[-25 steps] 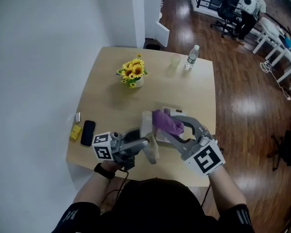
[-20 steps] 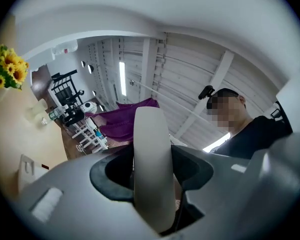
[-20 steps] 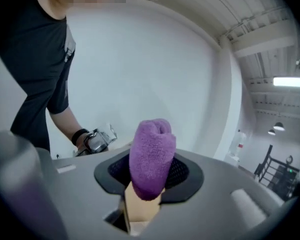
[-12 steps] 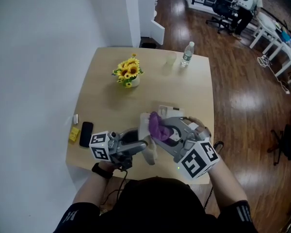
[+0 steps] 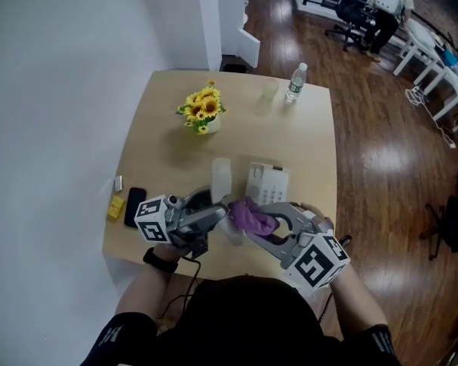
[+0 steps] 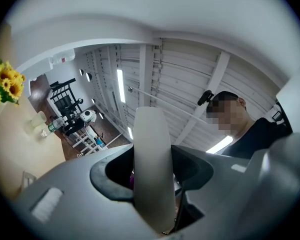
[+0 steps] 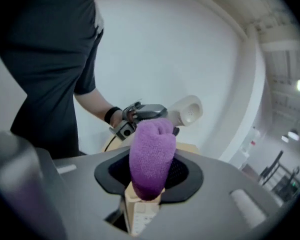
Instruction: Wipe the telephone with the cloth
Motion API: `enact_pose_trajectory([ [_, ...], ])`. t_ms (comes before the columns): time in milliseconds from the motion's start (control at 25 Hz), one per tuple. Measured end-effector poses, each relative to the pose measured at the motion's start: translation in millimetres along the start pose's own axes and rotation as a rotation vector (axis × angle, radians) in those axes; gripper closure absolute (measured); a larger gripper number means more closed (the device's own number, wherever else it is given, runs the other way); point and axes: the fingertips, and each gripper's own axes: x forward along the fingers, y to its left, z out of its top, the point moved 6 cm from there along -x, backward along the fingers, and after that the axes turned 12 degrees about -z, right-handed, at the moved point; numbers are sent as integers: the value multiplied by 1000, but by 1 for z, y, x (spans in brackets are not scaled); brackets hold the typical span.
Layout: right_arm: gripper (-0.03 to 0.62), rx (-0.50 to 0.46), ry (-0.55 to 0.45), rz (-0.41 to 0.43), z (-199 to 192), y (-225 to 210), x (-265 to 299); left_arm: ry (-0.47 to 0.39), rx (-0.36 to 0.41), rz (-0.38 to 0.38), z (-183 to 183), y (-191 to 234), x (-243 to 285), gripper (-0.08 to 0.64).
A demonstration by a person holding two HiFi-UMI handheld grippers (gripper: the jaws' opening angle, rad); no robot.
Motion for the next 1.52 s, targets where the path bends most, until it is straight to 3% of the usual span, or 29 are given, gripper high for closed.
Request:
enact_pose_trajectory([
  [160,462,355,-118,31,2,-18,-5,70,47,20,3,-2,6,345],
  [240,463,397,-113,76,5,-18,0,77,55,20,3,-2,10,345],
  [560,463,231,-29,202,6,22,5,104,65,38,-8,-1,18,345],
  [840,463,90,64,325,-6,62,-4,-46,36,24,8,-2,10,347],
  [920,463,121,58,295,-14,61,-8,-89,32,14,13,-4,7,347],
  [1080,463,301,-38,44,-18,15,-14,-150,24,-6,18,-7,6,347],
  [1160,463,349,-26,-17,-19,-2,-11,-172,18,-13,18,-8,7,347],
  [1520,465,100,20,74,-1,34,9,-208,6,-46,15,-10,12,347],
])
